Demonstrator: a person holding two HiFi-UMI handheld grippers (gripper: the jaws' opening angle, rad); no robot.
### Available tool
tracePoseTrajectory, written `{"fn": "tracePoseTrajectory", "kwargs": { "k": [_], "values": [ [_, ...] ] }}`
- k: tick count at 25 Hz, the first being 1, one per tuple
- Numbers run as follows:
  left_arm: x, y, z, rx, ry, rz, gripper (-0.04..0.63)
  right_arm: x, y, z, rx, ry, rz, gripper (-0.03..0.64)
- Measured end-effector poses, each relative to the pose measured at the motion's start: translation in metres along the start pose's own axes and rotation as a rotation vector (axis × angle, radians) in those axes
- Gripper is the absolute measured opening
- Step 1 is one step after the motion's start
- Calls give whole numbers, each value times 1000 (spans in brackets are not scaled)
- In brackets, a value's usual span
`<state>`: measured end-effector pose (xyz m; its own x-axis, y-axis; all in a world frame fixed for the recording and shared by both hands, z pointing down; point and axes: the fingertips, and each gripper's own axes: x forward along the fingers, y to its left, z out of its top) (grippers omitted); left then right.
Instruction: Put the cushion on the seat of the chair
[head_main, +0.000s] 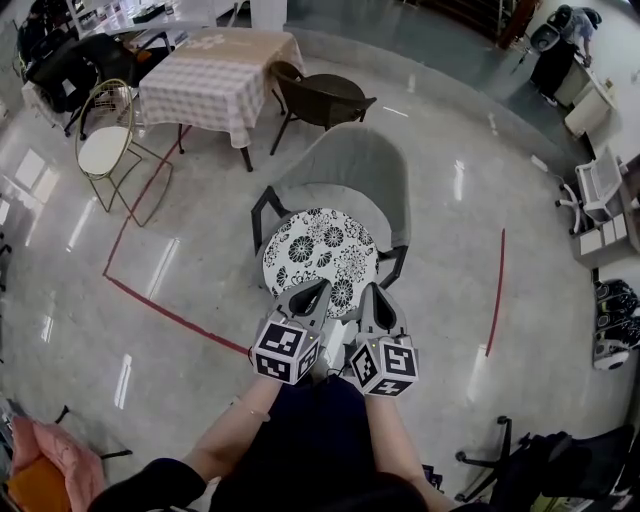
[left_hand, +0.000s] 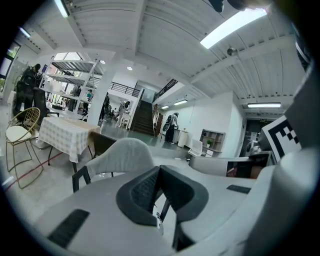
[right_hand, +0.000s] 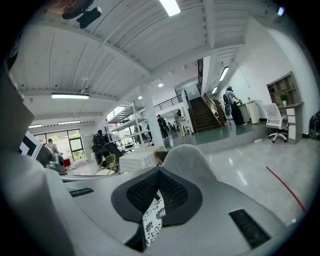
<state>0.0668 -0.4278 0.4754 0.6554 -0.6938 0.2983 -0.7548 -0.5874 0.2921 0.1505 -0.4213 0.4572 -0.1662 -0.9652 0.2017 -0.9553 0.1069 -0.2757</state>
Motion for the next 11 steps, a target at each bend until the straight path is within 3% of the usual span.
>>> {"fn": "tracePoseTrajectory", "kwargs": {
  "k": [11],
  "values": [
    [-4,1,0,6,-17,5,12,-4,0,2,-24,-19,2,15]
  ]
}}
